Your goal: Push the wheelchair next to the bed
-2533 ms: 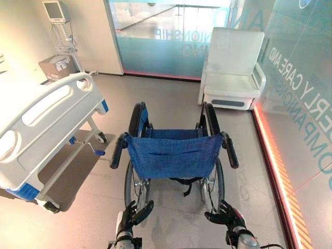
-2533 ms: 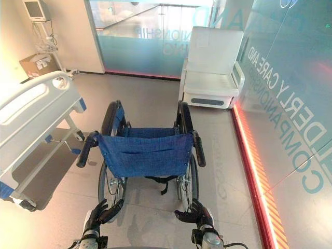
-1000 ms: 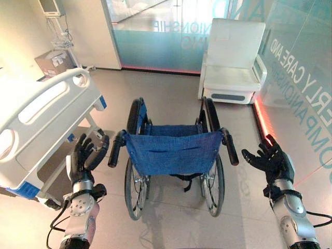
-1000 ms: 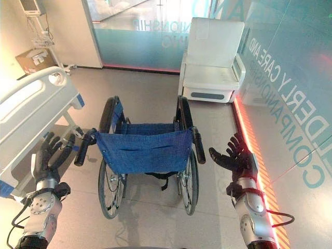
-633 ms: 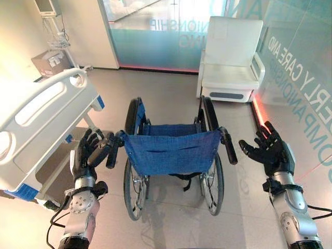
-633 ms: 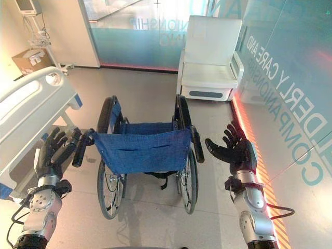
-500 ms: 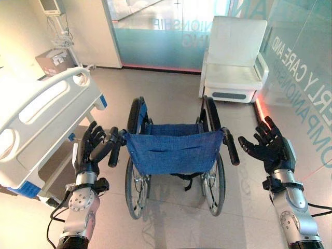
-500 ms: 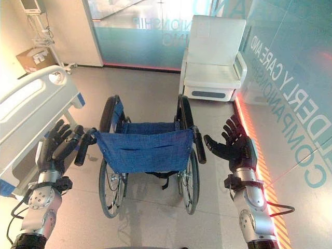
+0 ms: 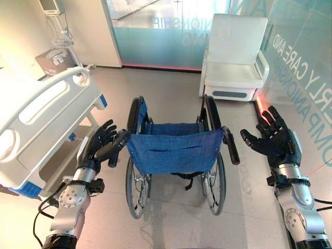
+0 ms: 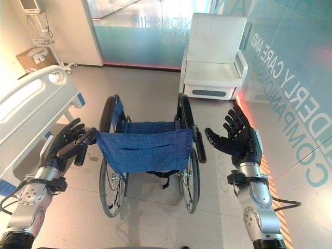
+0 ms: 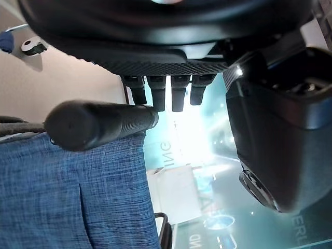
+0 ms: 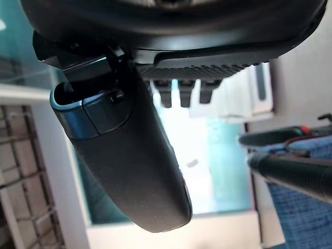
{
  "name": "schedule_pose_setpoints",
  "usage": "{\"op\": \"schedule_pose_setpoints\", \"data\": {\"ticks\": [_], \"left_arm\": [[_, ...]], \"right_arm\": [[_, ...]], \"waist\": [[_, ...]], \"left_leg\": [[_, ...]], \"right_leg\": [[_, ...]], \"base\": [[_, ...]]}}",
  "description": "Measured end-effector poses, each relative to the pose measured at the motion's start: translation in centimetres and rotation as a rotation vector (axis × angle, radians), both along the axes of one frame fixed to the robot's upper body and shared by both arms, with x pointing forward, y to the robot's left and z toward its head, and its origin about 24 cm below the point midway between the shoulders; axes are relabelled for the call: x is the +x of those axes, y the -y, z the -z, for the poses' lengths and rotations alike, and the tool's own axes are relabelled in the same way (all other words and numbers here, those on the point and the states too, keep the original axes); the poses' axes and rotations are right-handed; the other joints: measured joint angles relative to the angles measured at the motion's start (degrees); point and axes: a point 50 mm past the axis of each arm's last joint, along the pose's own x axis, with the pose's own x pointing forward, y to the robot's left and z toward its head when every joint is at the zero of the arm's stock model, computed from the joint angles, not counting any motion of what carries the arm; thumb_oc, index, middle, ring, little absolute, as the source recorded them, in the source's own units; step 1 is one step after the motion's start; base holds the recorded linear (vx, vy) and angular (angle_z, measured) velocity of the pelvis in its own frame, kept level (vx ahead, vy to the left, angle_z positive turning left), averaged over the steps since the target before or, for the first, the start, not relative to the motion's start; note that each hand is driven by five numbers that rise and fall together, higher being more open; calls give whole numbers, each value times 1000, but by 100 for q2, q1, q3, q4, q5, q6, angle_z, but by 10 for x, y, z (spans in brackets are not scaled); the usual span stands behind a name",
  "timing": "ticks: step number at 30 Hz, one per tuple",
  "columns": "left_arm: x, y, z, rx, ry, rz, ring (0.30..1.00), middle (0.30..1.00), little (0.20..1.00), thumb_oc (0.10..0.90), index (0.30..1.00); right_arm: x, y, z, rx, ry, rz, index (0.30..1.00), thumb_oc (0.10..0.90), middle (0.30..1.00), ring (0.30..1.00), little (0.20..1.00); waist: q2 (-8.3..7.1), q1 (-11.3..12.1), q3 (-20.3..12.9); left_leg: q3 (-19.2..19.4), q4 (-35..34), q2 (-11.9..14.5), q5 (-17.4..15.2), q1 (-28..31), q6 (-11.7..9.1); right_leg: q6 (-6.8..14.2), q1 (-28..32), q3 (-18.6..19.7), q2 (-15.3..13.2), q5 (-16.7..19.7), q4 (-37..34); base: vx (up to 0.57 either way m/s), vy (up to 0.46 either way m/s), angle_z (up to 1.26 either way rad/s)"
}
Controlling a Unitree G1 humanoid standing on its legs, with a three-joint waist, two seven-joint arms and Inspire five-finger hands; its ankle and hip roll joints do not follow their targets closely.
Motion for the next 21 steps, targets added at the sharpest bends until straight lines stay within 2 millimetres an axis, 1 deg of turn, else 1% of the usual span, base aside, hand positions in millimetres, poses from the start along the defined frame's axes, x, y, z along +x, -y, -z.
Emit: {"op": "schedule_pose_setpoints", "data": {"ticks": [2,5,6,10,14,19,21], "left_arm": [[0,-2,-2,56,-16,5,900,900,900,800,900],[0,-9,-7,212,-47,16,900,900,900,800,900],[0,-10,-8,239,-51,18,900,900,900,800,900],[-1,-20,-13,392,-88,-11,900,900,900,800,900],[-5,-24,-6,505,-151,-49,900,900,900,800,900],[-5,-18,4,549,-203,-31,900,900,900,800,900],[-5,-16,7,580,-225,-27,900,900,900,800,900]], "right_arm": [[0,0,-1,-1,4,-3,900,800,900,900,900],[2,-2,-4,-21,-5,-38,900,800,900,900,900],[2,-3,-4,-32,-14,-51,900,800,900,900,900],[4,-2,-2,-90,-106,-117,900,800,900,900,900],[4,-8,9,-154,-208,-167,900,800,900,900,900],[6,-15,20,-178,-274,-207,900,800,900,900,900],[12,-18,23,-204,-301,-219,900,800,900,900,900]], "waist": [[14,0,8],[37,5,22],[38,5,23],[39,12,23],[38,12,23],[37,91,23],[33,116,21]], "left_leg": [[0,0,0,0,0,0],[1,0,-1,0,-5,0],[1,0,-1,0,-7,0],[0,1,-2,1,-5,-3],[-4,1,-1,3,-3,-5],[-10,2,-2,6,1,-8],[-12,2,-2,7,2,-8]], "right_leg": [[0,0,0,0,0,0],[0,-6,1,0,0,0],[0,-8,1,0,0,1],[1,-5,-2,0,0,18],[1,-2,-13,0,0,17],[1,6,-26,0,0,4],[1,8,-35,0,0,3]], "base": [[0,0,0],[0,0,0],[0,0,0],[0,0,0],[0,0,0],[0,0,0],[0,0,0]]}}
